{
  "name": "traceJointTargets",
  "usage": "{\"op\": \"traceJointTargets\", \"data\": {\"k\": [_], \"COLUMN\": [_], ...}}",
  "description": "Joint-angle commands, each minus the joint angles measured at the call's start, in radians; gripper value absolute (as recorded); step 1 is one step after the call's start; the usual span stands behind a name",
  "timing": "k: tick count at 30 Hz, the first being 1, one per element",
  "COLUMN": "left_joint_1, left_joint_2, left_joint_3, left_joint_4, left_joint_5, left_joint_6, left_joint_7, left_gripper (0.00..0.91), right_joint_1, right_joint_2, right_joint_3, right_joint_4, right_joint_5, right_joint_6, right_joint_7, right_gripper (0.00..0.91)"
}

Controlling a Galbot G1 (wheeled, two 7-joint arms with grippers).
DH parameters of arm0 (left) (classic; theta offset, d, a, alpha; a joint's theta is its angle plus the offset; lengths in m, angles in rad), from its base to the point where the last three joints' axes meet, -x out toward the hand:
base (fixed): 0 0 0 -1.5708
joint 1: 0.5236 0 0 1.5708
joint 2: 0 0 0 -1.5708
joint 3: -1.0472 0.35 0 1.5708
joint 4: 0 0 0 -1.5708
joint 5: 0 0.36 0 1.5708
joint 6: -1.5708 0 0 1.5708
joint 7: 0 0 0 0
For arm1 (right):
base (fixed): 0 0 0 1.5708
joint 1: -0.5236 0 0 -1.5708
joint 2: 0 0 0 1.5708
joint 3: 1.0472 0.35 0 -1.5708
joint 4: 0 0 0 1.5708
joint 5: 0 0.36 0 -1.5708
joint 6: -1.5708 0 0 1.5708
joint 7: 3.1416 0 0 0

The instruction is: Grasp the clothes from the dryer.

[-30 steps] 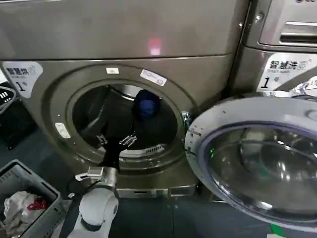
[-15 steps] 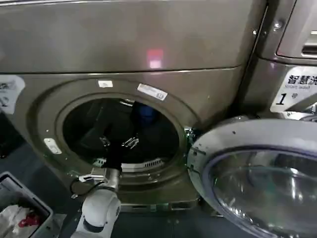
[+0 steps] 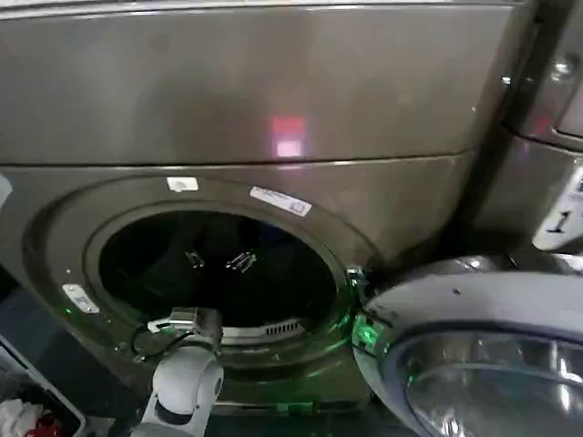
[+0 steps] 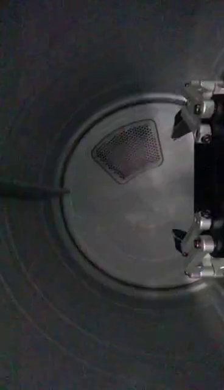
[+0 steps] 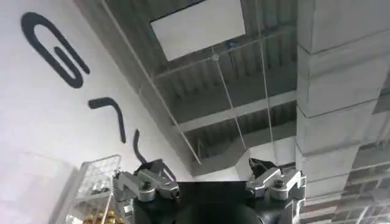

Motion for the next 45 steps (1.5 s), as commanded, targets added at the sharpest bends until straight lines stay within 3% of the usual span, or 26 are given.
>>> {"op": "traceJointTargets", "data": {"k": [1,16,26,33,38,42,45], "left_joint_1": [-0.006,-0.181,-0.516,-0.660,-0.747,-0.846,-0.927], "left_joint_2": [0.002,-0.012,-0.063,-0.073,-0.011,0.029,0.005], "left_joint_3": [0.000,0.010,0.032,0.033,0.120,0.230,0.263], "left_joint_4": [0.007,0.203,0.614,0.780,0.898,1.051,1.181], "left_joint_5": [-0.002,-0.018,0.028,0.034,0.082,0.154,0.198], "left_joint_6": [-0.002,-0.009,-0.054,-0.046,0.052,0.025,-0.017], "left_joint_7": [0.000,0.000,0.024,0.048,0.248,0.491,0.650], "left_gripper": [0.907,0.907,0.907,0.907,0.907,0.907,0.907], "right_joint_1": [-0.006,-0.034,-0.036,-0.014,-0.015,-0.012,-0.017], "right_joint_2": [0.002,0.006,0.003,-0.003,-0.007,-0.005,-0.004], "right_joint_3": [0.004,0.039,0.046,0.030,0.028,0.021,0.024], "right_joint_4": [0.007,0.014,0.010,0.011,0.007,0.013,0.009], "right_joint_5": [0.004,0.003,0.001,0.001,0.002,0.002,0.001], "right_joint_6": [-0.005,-0.047,-0.066,-0.065,-0.063,-0.062,-0.060], "right_joint_7": [0.005,0.019,0.018,0.022,0.024,0.024,0.023], "right_gripper": [0.907,0.907,0.907,0.907,0.907,0.907,0.907]}}
